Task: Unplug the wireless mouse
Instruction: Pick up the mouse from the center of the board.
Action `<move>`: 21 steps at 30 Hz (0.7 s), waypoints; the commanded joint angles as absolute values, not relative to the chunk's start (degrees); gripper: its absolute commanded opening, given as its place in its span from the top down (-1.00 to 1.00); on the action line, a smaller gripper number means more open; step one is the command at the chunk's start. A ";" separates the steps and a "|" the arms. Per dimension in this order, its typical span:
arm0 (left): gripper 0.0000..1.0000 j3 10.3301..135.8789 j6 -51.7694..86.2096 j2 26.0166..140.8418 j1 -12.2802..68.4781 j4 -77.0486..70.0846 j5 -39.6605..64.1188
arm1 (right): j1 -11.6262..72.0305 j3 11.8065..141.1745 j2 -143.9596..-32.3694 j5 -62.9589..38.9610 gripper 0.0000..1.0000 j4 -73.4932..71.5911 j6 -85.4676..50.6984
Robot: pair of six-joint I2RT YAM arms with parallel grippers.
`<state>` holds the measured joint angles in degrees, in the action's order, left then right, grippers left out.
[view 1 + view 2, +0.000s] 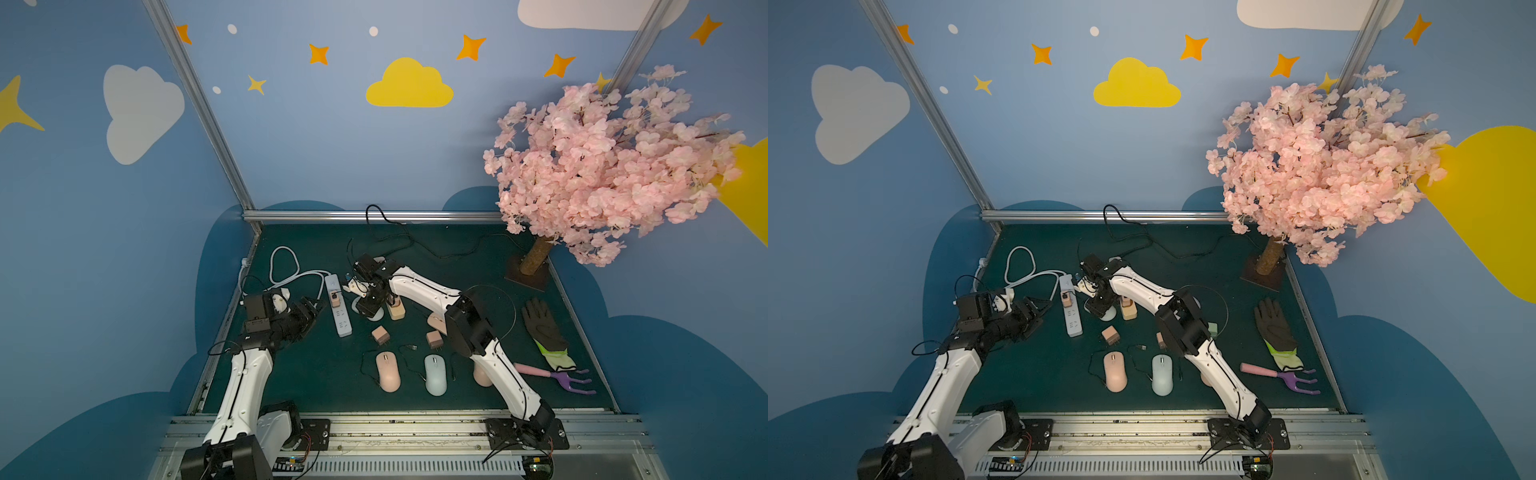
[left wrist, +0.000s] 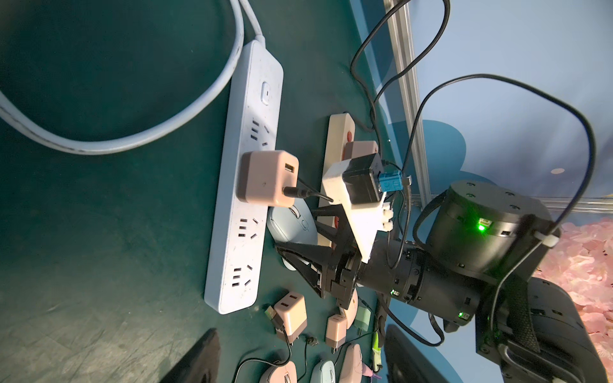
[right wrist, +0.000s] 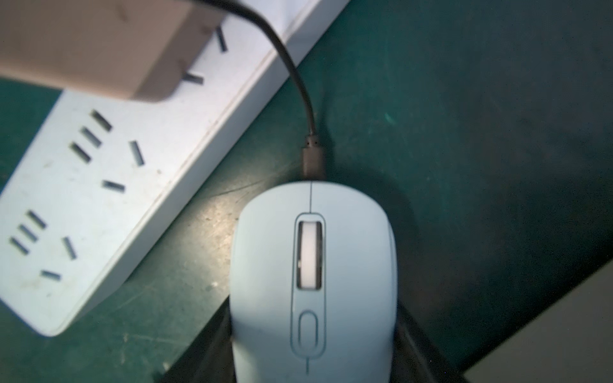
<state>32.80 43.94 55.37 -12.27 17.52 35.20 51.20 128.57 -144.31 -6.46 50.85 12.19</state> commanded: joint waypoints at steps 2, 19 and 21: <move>-0.52 33.22 43.08 54.44 -12.57 18.04 35.91 | 51.17 129.36 -145.29 -8.05 0.10 54.58 11.49; -0.32 29.11 46.78 47.00 -9.40 18.77 34.86 | 51.88 117.48 -128.41 -11.95 0.45 46.82 3.64; -0.28 28.70 47.57 47.26 -7.91 17.68 34.28 | 52.24 114.06 -126.03 -11.61 0.45 45.15 2.41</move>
